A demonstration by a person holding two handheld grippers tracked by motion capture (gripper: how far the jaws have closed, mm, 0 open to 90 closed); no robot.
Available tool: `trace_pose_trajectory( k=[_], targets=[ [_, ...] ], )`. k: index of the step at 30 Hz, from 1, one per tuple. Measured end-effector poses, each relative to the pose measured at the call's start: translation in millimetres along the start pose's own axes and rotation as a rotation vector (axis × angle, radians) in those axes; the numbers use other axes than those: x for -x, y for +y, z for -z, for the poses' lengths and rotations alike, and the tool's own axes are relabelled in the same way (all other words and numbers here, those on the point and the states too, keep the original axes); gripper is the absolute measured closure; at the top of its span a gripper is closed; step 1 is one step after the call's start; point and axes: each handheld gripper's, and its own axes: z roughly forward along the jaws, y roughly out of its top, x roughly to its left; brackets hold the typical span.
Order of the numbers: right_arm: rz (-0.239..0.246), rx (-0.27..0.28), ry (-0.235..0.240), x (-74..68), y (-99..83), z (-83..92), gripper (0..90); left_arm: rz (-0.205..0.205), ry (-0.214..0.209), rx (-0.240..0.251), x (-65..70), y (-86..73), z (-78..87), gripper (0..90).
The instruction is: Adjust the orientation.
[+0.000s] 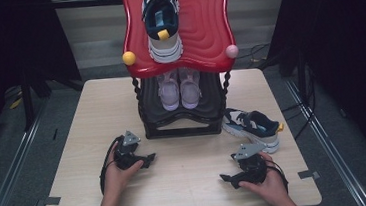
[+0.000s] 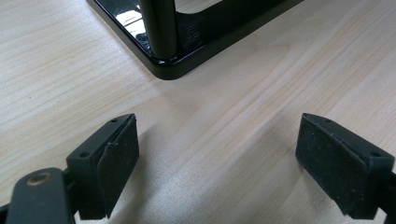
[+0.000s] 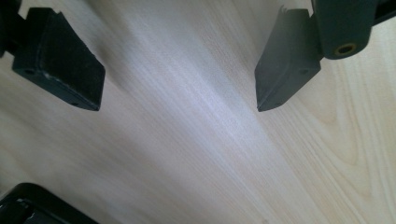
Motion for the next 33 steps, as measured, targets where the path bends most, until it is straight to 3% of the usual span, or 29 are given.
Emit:
trace_pose_trajectory(
  k=[9,16,26,33],
  targets=[
    [0.000,-0.005,0.030,15.3,14.6,22.9,16.6,-0.003,0.002,-0.001,-0.1,0.0,0.1,12.9],
    [0.000,0.008,0.009,31.9,30.4,44.7,18.5,0.002,-0.001,0.001,0.2,0.0,-0.1,12.9],
    [-0.032,0.036,-0.097,71.9,42.6,75.6,20.3,0.002,-0.002,0.001,0.2,0.0,-0.2,12.8],
    [-0.034,-0.014,-0.167,91.3,38.0,70.8,22.9,0.002,-0.002,0.001,0.2,0.0,-0.2,12.7]
  ],
)
